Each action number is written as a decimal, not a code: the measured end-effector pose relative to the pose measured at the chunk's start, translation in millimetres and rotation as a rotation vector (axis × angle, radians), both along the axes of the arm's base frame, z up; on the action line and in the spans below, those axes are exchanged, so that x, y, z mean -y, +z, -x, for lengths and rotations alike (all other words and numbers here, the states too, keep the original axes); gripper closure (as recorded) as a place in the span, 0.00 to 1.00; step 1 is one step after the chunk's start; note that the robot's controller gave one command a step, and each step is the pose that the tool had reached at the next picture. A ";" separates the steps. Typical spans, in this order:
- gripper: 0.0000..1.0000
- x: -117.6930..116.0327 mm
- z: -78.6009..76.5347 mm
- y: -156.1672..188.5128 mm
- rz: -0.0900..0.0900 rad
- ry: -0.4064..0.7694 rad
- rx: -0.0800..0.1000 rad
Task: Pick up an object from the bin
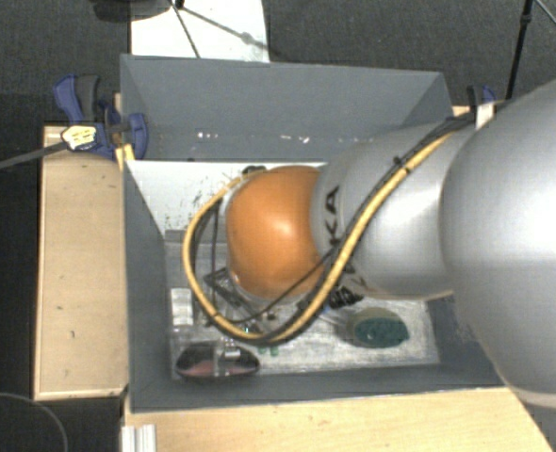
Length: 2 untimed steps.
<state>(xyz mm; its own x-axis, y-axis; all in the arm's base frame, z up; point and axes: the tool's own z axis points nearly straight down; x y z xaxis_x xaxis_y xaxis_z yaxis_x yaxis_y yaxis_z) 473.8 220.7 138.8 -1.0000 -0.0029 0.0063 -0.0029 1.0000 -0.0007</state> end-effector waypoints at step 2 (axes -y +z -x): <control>1.00 -17.0 -3.6 -67.0 -0.003 -0.047 0.011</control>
Offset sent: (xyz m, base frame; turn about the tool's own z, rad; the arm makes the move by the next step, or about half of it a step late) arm 0.0019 0.0171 -0.0688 0.0398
